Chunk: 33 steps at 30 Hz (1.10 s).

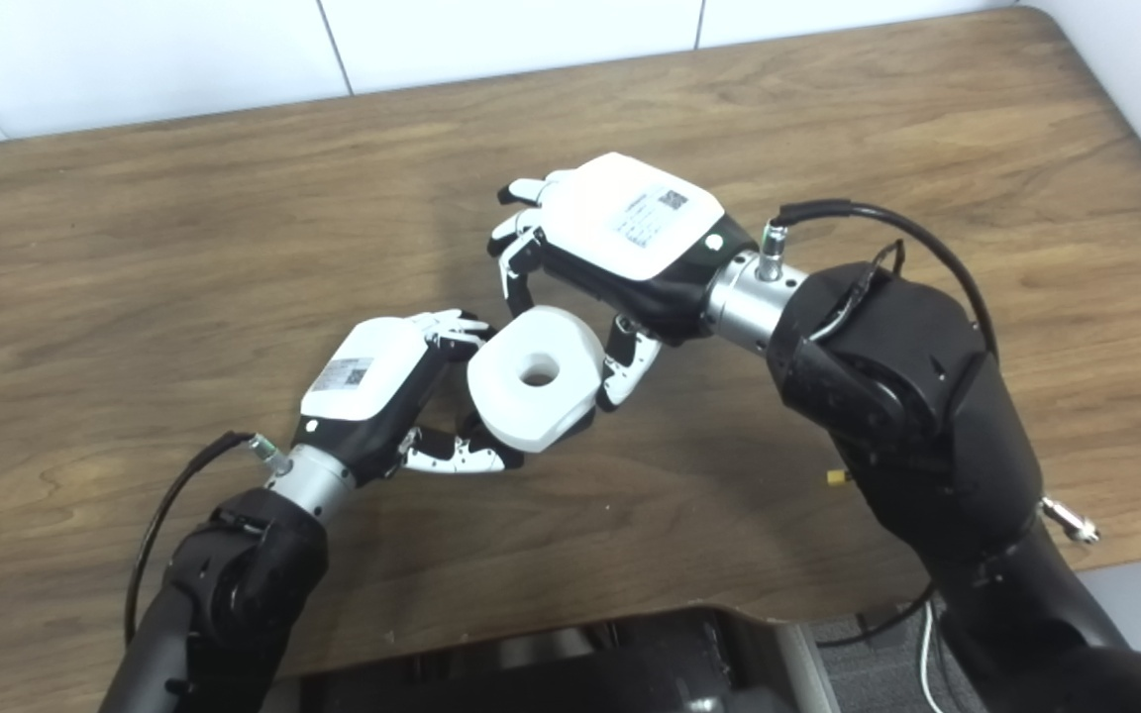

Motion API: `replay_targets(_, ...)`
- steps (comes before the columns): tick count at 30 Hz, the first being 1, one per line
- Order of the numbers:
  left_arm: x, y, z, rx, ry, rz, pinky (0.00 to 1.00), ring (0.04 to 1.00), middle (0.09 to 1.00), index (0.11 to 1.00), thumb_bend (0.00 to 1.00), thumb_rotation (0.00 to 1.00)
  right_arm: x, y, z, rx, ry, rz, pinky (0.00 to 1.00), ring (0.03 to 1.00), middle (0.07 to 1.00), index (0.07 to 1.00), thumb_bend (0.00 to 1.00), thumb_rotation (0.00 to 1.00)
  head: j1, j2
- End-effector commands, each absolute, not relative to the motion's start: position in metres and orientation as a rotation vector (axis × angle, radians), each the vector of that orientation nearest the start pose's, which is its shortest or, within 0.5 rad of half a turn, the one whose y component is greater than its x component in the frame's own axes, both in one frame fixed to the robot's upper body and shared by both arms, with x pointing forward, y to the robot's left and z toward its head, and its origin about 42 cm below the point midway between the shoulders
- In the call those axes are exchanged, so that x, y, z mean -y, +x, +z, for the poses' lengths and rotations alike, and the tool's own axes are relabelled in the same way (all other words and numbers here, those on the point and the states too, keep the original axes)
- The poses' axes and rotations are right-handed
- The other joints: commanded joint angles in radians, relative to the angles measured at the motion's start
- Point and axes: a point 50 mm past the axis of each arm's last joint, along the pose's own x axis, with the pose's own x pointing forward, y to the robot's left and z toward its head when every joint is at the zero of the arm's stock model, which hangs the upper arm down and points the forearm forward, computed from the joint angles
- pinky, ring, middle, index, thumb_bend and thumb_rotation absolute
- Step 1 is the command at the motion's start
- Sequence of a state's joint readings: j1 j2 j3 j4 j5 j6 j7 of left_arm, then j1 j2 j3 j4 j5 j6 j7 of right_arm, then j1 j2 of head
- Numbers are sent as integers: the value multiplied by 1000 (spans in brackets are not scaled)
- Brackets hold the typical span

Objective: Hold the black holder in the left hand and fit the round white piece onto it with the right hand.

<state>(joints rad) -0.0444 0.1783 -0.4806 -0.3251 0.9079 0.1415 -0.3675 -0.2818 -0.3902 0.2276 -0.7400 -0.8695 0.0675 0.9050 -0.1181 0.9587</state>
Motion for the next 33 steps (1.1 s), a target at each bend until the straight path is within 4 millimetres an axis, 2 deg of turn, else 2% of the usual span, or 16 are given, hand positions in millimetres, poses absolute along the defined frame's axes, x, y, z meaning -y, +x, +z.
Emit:
replay_targets(1,-129,249,145,136,1079,-647,862,881,800,485,521,53,192,260,310,523,-1472,604,912,937,823,483,524,131,-1,1)
replay_targets(33,-128,250,144,140,1087,-649,862,879,800,485,520,54,191,258,306,514,-1467,622,904,938,828,484,523,128,-3,0)
